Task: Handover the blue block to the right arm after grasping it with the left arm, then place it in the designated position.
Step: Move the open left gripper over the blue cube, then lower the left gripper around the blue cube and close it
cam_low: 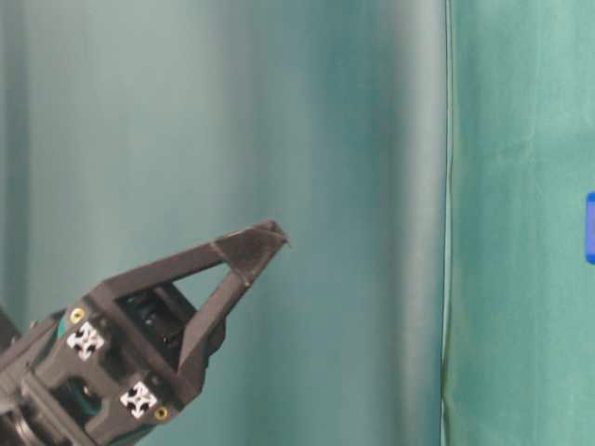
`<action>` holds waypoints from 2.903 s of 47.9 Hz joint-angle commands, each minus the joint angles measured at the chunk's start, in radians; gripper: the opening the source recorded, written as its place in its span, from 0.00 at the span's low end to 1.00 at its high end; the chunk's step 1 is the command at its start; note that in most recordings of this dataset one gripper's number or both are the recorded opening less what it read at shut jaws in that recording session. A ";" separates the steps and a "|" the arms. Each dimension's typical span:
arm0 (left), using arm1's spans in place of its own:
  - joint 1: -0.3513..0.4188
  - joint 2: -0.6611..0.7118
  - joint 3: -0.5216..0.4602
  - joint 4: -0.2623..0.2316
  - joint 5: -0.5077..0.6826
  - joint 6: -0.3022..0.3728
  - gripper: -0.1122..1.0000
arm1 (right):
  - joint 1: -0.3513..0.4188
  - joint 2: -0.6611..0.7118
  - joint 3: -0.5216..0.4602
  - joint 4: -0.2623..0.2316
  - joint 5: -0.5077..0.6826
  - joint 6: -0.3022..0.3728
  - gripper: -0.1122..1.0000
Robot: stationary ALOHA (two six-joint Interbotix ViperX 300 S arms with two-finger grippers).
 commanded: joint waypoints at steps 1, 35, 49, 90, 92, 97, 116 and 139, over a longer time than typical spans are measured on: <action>-0.003 0.005 -0.063 0.000 0.067 0.000 0.99 | -0.002 0.006 -0.029 0.002 -0.005 0.000 0.94; -0.003 0.018 -0.084 0.002 0.100 0.002 0.99 | -0.002 0.011 -0.029 0.000 0.009 0.000 0.94; -0.003 0.018 -0.084 0.002 0.100 0.002 0.99 | -0.002 0.015 -0.031 0.000 0.009 0.000 0.94; -0.003 0.020 -0.067 0.002 0.071 0.000 0.99 | -0.002 0.015 -0.031 0.000 0.009 -0.002 0.94; -0.003 0.021 -0.060 0.002 0.061 0.000 0.99 | -0.002 0.015 -0.031 0.000 0.009 -0.002 0.94; -0.003 0.026 -0.043 0.002 0.037 0.000 0.99 | -0.002 0.015 -0.031 0.000 0.009 -0.002 0.94; -0.003 0.126 0.043 0.002 -0.097 -0.021 0.99 | -0.002 0.015 -0.031 0.000 0.015 -0.002 0.94; -0.005 0.255 0.098 -0.002 -0.239 -0.028 0.99 | -0.002 0.021 -0.029 0.000 0.020 -0.002 0.94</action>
